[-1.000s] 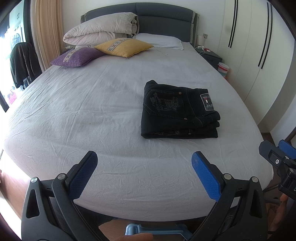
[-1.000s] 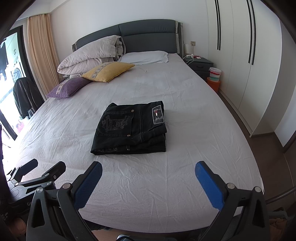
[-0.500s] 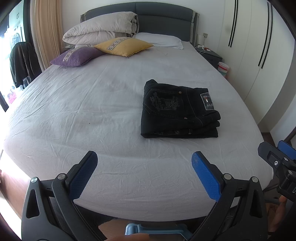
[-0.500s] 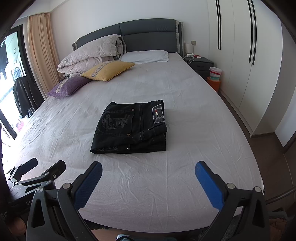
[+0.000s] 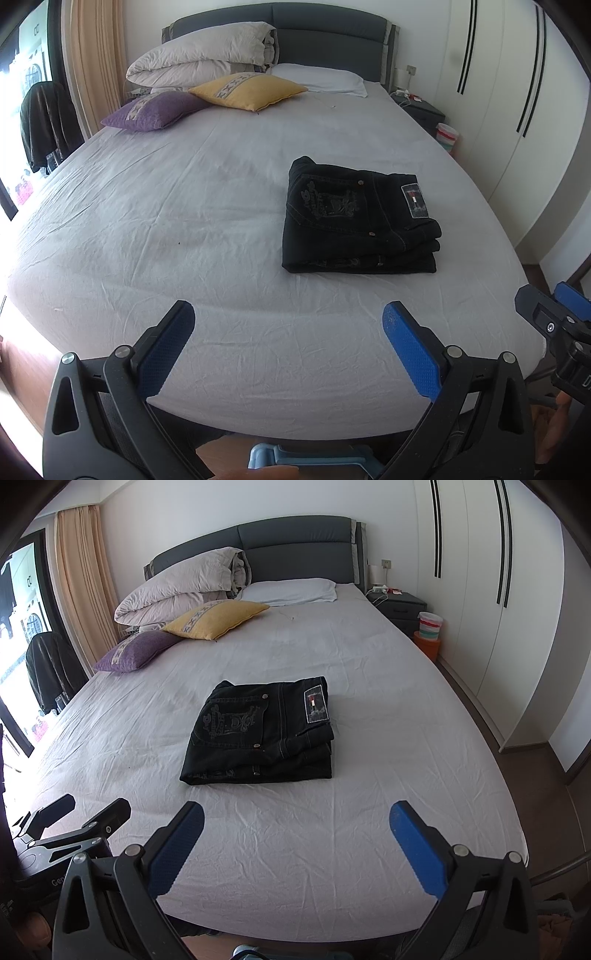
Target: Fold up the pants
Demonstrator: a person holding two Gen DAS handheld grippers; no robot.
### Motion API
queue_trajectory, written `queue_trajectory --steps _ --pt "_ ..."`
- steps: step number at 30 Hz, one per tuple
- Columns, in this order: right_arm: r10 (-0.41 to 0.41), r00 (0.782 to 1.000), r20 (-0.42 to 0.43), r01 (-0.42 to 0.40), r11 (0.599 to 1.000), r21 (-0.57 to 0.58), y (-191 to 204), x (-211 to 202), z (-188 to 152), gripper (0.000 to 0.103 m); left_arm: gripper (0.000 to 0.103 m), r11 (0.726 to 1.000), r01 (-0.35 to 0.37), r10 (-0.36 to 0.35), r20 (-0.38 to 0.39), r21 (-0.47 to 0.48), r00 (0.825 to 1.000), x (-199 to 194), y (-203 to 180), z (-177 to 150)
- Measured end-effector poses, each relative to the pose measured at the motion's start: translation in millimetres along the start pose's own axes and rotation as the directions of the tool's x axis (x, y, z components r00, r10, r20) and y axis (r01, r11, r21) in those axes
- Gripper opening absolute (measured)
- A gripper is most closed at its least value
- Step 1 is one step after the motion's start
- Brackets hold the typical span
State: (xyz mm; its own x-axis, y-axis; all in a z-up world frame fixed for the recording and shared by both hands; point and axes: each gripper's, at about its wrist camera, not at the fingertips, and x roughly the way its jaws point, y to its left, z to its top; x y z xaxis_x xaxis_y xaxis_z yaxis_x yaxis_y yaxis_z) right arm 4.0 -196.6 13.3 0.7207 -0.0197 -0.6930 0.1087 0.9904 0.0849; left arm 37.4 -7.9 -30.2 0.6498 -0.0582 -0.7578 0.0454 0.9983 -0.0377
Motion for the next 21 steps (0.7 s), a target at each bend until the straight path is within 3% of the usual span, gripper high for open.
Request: queue_trajectory --steps 21 --pt "0.003 1.000 -0.006 -0.003 1.000 -0.001 -2.7 0.8 -5.9 0.103 0.103 1.000 -0.016 0.016 -0.005 0.011 1.000 -0.4 -1.0 -4.8"
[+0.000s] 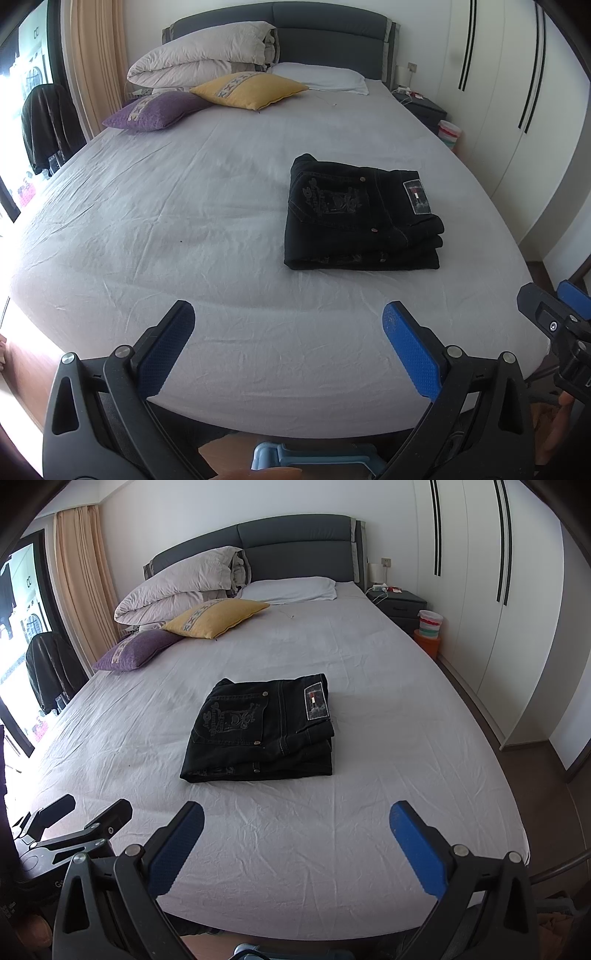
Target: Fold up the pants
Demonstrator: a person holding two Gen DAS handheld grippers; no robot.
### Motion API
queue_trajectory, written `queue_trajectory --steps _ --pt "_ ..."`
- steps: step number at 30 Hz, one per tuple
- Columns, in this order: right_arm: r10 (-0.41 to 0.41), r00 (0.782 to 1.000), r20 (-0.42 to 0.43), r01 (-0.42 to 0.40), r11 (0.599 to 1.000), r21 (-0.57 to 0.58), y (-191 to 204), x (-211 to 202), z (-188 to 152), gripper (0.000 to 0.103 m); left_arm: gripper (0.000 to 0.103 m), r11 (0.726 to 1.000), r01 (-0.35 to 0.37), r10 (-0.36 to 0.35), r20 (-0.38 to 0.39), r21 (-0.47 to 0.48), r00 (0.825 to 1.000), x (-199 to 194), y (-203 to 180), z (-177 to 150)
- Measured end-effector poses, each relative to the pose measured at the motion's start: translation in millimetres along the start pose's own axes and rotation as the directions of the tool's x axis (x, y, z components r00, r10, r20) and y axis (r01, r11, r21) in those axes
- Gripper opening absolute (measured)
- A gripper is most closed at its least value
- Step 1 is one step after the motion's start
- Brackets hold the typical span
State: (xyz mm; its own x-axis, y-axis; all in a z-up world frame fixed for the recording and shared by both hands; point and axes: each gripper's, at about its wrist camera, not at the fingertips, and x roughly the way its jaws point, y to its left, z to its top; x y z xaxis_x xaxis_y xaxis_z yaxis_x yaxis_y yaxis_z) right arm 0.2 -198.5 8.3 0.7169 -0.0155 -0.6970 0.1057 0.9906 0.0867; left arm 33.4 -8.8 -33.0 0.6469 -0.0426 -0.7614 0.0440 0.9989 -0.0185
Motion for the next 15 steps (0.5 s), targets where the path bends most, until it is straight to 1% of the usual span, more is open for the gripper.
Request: queue_trajectory --steps 8,11,13,15 --pt "0.000 1.000 -0.001 0.000 1.000 -0.001 -0.8 0.1 1.4 0.103 0.103 1.000 -0.003 0.003 -0.003 -0.007 1.000 0.9 0.7 -0.4" --pt "0.000 1.000 -0.003 0.000 1.000 0.000 -1.3 0.3 0.9 0.103 0.103 1.000 0.001 -0.001 0.010 -0.004 1.000 0.0 0.6 -0.2" --pt "-0.001 1.000 -0.003 0.001 1.000 0.004 -1.3 -0.6 -2.9 0.103 0.103 1.000 -0.015 0.015 0.026 0.010 1.000 -1.6 -1.5 -0.1" --pt "-0.002 1.000 -0.005 0.002 1.000 0.007 -4.4 0.3 -4.9 0.103 0.103 1.000 -0.014 0.014 0.030 0.013 0.999 -2.4 -1.9 0.1"
